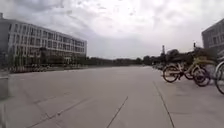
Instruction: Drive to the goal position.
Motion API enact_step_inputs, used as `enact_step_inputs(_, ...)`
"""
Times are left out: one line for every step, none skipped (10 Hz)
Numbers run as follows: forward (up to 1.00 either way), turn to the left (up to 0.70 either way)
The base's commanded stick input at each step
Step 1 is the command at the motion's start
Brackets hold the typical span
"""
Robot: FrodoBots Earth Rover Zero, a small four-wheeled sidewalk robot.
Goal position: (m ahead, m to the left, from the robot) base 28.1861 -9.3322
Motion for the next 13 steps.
enact_step_inputs(0.70, 0.00)
enact_step_inputs(0.70, 0.00)
enact_step_inputs(0.70, 0.00)
enact_step_inputs(0.70, 0.00)
enact_step_inputs(0.70, 0.00)
enact_step_inputs(0.70, 0.00)
enact_step_inputs(0.70, 0.00)
enact_step_inputs(0.70, 0.00)
enact_step_inputs(0.70, 0.00)
enact_step_inputs(0.70, 0.00)
enact_step_inputs(0.70, 0.00)
enact_step_inputs(0.70, 0.00)
enact_step_inputs(0.70, 0.00)
